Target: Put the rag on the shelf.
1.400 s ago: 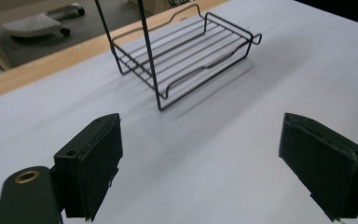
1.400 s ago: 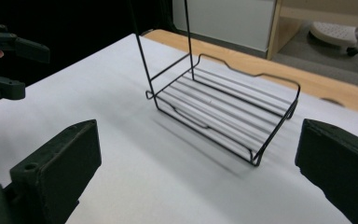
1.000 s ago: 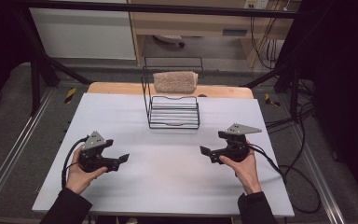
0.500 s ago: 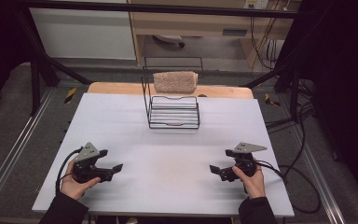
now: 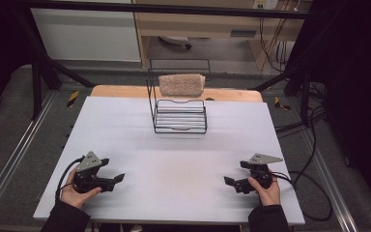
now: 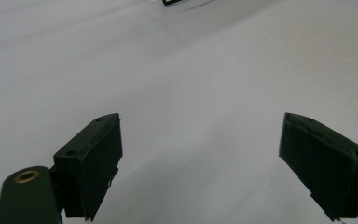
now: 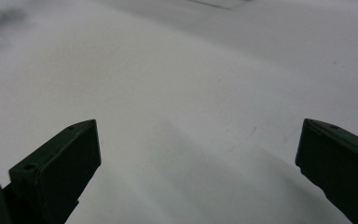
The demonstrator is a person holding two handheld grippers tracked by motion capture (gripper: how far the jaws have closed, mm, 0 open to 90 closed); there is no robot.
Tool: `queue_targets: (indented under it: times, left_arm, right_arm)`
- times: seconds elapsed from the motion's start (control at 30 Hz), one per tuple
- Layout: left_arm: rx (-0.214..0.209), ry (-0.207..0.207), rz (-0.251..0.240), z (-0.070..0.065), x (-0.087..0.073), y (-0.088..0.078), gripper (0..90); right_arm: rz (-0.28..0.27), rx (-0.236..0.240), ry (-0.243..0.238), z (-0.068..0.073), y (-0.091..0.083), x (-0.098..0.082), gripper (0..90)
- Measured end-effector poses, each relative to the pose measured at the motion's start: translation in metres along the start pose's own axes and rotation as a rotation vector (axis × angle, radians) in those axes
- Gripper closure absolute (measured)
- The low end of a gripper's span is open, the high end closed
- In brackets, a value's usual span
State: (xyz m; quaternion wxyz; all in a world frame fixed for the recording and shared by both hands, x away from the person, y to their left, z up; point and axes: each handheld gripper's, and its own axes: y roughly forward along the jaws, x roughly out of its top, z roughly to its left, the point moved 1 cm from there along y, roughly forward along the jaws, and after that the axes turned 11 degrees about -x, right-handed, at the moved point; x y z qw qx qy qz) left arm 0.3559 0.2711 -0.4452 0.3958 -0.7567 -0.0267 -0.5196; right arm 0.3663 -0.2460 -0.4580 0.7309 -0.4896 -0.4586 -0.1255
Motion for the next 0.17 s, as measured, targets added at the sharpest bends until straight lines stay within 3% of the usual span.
queue_targets:
  times: [0.17]
  left_arm:
    - [-0.001,0.010,0.003,-0.0010,-0.0001,0.0010,13.2]
  right_arm:
    - [-0.003,0.000,-0.003,-0.0004,-0.0003,0.0000,0.6]
